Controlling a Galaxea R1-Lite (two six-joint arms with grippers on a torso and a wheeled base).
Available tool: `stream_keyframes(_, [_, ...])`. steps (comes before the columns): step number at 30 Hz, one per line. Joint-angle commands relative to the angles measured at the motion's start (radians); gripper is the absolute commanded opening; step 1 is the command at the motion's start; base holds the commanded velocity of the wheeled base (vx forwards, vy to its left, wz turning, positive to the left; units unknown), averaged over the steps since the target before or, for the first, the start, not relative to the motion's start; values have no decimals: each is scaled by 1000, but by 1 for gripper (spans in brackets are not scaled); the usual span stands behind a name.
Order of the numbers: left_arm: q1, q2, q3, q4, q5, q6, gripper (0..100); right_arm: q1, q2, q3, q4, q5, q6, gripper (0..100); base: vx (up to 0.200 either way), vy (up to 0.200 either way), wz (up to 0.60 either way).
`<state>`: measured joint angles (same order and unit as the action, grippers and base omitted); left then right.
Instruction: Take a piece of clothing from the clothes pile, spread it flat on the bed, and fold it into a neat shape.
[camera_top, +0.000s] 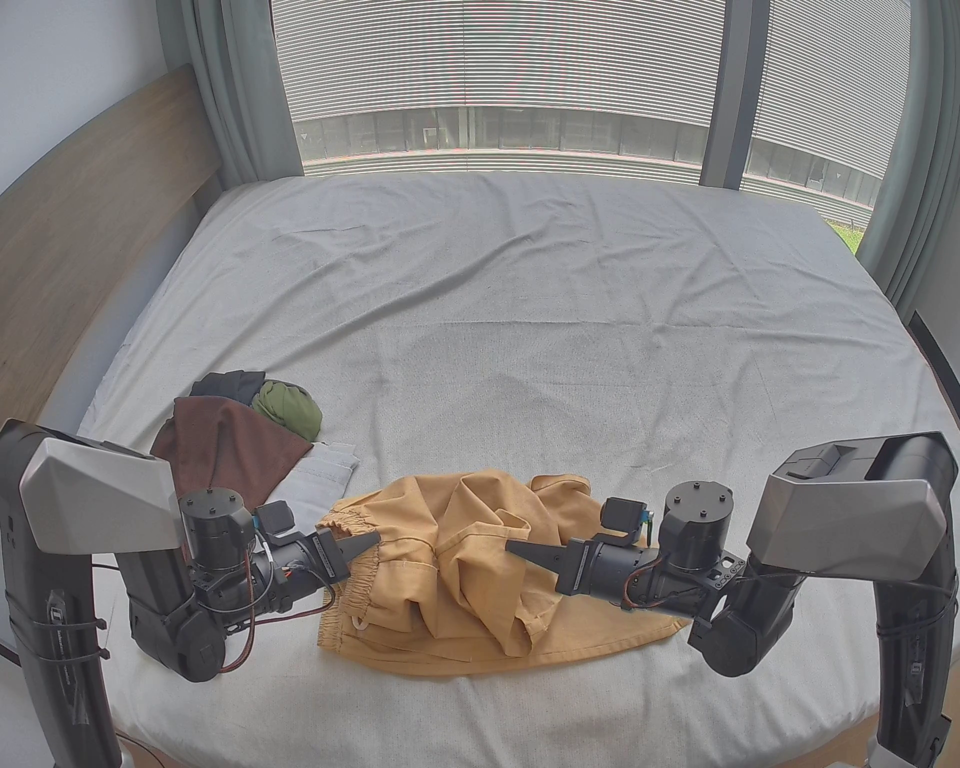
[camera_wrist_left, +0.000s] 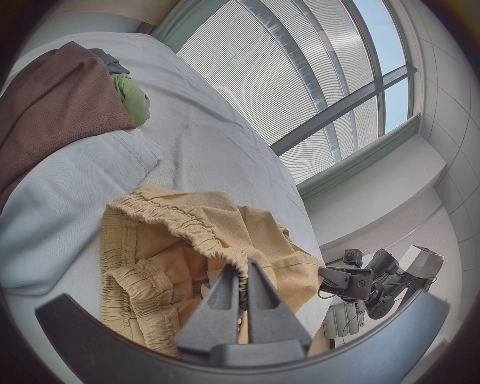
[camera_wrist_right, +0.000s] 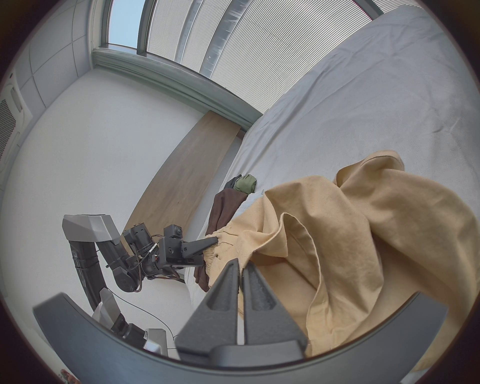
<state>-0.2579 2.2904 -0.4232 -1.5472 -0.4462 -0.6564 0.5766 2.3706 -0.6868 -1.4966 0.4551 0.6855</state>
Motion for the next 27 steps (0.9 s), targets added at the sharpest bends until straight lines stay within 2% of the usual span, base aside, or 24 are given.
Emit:
stream_keyframes(1, [-1,3,0,-1,0,0,0,5,33,-17,-2,14,3,0,0,0,0])
stream_keyframes(2, [-1,3,0,-1,0,0,0,5,39,-34,1,13,5,100,0,0,0])
stream_keyframes(9, [-4,1,0,-1,-2,0,0,22,68,-89,15,11,5,100,0,0,0])
stream_keyframes(27, [-3,0,0,-1,-2,-2,0,68,98,-238,157,10,2,100,0,0,0])
